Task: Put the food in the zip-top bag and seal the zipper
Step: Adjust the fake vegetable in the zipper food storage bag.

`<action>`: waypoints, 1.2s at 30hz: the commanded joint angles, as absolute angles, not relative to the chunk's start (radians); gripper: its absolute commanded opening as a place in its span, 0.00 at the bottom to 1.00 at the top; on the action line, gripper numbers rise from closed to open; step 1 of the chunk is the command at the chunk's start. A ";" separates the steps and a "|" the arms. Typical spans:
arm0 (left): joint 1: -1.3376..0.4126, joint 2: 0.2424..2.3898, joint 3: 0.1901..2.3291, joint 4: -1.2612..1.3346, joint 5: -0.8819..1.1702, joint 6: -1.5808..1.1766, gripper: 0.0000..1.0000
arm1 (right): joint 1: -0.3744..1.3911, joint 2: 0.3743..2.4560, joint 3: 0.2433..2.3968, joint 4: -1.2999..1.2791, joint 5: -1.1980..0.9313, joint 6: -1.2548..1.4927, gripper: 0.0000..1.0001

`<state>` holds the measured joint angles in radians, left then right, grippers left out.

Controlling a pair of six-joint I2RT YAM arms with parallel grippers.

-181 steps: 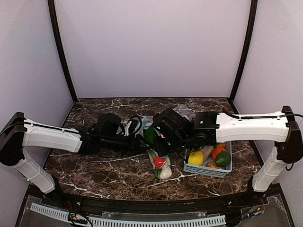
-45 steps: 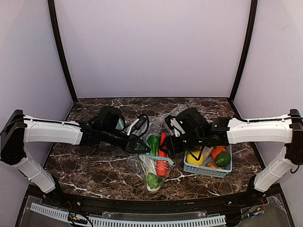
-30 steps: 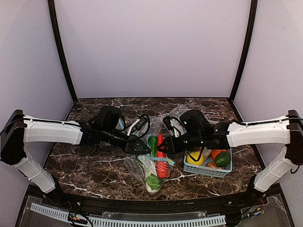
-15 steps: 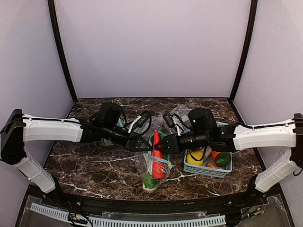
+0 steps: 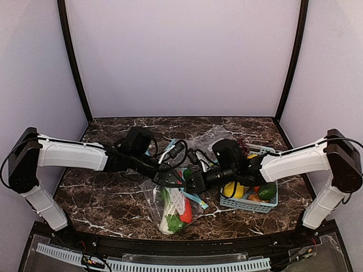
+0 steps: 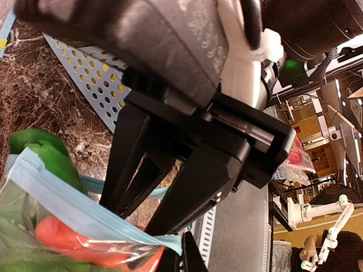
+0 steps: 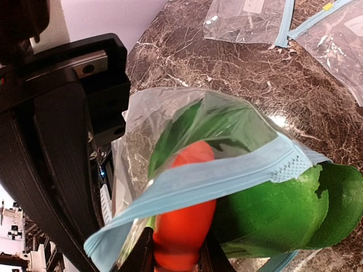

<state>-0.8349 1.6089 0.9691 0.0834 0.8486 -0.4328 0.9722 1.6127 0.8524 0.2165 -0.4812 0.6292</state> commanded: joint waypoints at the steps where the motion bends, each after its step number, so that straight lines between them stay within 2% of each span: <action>1: -0.861 1.625 1.014 0.154 0.912 -0.421 0.01 | 0.975 1.641 0.841 0.329 -0.573 0.622 0.00; 9: -0.864 1.633 1.005 0.166 0.882 -0.405 0.01 | 0.982 1.631 0.820 0.336 -0.590 0.591 0.06; 16: -0.834 1.617 0.962 0.095 0.710 -0.413 0.01 | 0.981 1.514 0.747 0.221 -0.440 0.602 0.34; 19: -0.826 1.640 0.943 0.109 0.709 -0.433 0.01 | 0.982 1.463 0.719 0.173 -0.403 0.607 0.50; 25: -0.827 1.669 0.946 0.143 0.726 -0.465 0.01 | 0.986 1.363 0.686 0.119 -0.334 0.630 0.72; 29: -0.827 1.664 0.949 0.148 0.723 -0.464 0.01 | 0.989 1.321 0.689 0.059 -0.293 0.643 0.82; 36: -0.827 1.653 0.938 0.157 0.724 -0.464 0.01 | 1.009 1.279 0.659 0.003 -0.230 0.717 0.87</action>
